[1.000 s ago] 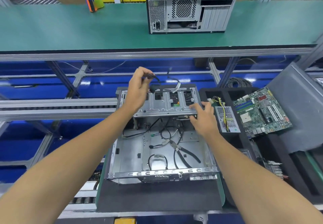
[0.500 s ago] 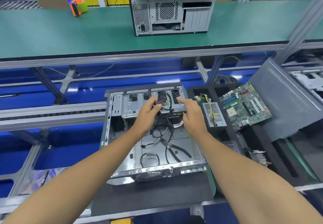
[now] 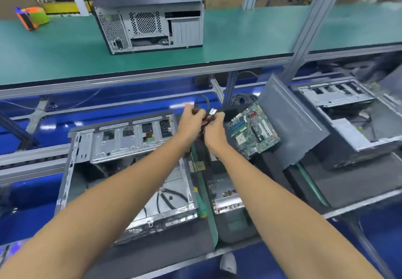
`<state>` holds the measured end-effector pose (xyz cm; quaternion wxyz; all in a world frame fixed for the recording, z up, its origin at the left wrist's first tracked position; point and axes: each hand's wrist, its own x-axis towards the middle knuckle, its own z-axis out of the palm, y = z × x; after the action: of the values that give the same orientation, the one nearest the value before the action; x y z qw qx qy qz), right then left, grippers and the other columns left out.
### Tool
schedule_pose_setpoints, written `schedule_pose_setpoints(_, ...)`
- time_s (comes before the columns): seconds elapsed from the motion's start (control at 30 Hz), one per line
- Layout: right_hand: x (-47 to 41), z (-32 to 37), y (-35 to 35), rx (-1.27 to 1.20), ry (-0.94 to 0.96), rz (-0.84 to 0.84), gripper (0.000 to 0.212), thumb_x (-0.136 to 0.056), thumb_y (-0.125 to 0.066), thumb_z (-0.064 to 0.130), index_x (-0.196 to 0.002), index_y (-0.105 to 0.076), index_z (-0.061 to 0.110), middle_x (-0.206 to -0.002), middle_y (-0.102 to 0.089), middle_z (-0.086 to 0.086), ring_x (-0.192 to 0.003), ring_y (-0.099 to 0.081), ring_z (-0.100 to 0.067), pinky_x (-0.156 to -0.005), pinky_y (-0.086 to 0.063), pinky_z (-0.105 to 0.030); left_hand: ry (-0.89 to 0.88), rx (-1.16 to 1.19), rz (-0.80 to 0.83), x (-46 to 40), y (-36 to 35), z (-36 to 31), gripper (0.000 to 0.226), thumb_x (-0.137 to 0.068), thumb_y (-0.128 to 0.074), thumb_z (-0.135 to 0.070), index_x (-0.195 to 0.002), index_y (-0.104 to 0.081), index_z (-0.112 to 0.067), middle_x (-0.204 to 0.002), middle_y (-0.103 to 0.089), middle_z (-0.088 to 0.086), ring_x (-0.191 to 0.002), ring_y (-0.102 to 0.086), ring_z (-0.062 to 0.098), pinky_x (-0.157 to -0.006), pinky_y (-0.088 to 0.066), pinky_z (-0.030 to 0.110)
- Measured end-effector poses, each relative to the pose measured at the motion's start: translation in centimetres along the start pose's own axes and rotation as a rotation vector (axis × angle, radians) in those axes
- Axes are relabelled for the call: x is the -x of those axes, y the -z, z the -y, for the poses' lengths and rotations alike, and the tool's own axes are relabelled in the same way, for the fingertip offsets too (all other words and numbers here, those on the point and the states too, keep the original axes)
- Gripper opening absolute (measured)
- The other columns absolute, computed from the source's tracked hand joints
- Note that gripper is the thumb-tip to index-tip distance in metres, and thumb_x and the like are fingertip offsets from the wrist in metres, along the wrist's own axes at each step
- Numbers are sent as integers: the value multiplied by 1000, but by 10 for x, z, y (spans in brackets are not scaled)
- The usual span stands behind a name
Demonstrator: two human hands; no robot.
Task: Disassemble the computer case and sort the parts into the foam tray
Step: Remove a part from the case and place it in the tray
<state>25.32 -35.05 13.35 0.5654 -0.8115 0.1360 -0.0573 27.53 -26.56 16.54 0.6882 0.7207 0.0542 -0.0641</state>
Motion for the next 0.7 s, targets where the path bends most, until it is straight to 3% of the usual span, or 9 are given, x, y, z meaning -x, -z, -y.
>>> schedule_pose_setpoints(0.07, -20, -7, 28, 53, -80, 58, 15, -97, -41, 12, -110, -38, 20, -95, -62, -10, -85, -62, -33, -66, -49, -45, 76, -4, 77, -10, -31, 2, 25, -101, -56, -35, -103, -53, -10, -91, -63, 2, -78, -59, 15, -68, -45, 26)
schedule_pose_setpoints(0.13, -37, -19, 59, 80, -158, 169, 28, -99, -40, 15, -127, -40, 18, -109, -64, -16, -92, -67, -36, -77, -58, -52, 94, -2, 179, -22, -60, 7, 46, -101, -57, -51, -117, -54, -7, -108, -68, 3, -89, -65, 14, -66, -49, 23)
schedule_pose_setpoints(0.23, -49, -38, 100, 151, -256, 379, 35, -105, -36, 19, -134, -51, 7, -109, -68, -23, -69, -68, -26, -56, -59, -37, 23, -199, 313, -32, -100, 23, 57, -86, -79, -49, -123, -53, -14, -117, -61, -5, -98, -60, 2, -74, -47, 11)
schedule_pose_setpoints(0.33, -54, -60, 127, -63, -196, 332, 48, -100, -36, 1, -148, -40, 8, -116, -63, -22, -88, -62, -29, -74, -58, -46, 90, -107, 168, -45, -141, 46, 39, -84, -83, -39, -109, -63, -16, -102, -71, 0, -87, -69, 8, -79, -54, 28)
schedule_pose_setpoints(0.4, -53, -75, 141, -255, -237, 280, 64, -103, -41, 5, -158, -16, 27, -115, -60, -8, -91, -60, -21, -76, -54, -28, 175, 42, 46, -50, -163, 55, 39, -87, -78, -43, -110, -62, -15, -94, -70, -2, -83, -68, 14, -74, -53, 34)
schedule_pose_setpoints(0.47, -48, -96, 153, -276, -352, 293, 59, -103, -45, 17, -154, -19, 29, -103, -60, -7, -78, -58, -17, -66, -50, -21, 252, 152, 7, -53, -179, 62, 55, -89, -73, -52, -123, -54, -13, -97, -62, 0, -88, -61, 17, -82, -52, 38)
schedule_pose_setpoints(0.53, -45, -123, 167, -98, -499, 492, 41, -102, -44, 33, -142, -34, 25, -118, -57, -8, -91, -66, -20, -82, -56, -34, 300, 160, -4, -51, -191, 72, 66, -91, -67, -60, -132, -48, -12, -103, -60, 3, -97, -63, 23, -87, -49, 39)
schedule_pose_setpoints(0.6, -43, -146, 179, -124, -639, 710, 25, -102, -43, 39, -125, -41, 29, -129, -57, -12, -102, -73, -31, -87, -59, -46, 335, 124, -2, -46, -207, 84, 78, -94, -63, -59, -150, -36, -12, -133, -55, 6, -128, -54, 28, -106, -43, 43)
schedule_pose_setpoints(0.7, -43, -172, 186, -244, -734, 694, 20, -102, -42, 29, -116, -43, 16, -112, -68, -19, -96, -74, -38, -74, -60, -42, 313, 94, -6, -36, -225, 104, 55, -103, -58, -38, -142, -38, -4, -132, -53, 8, -122, -56, 26, -100, -47, 34)
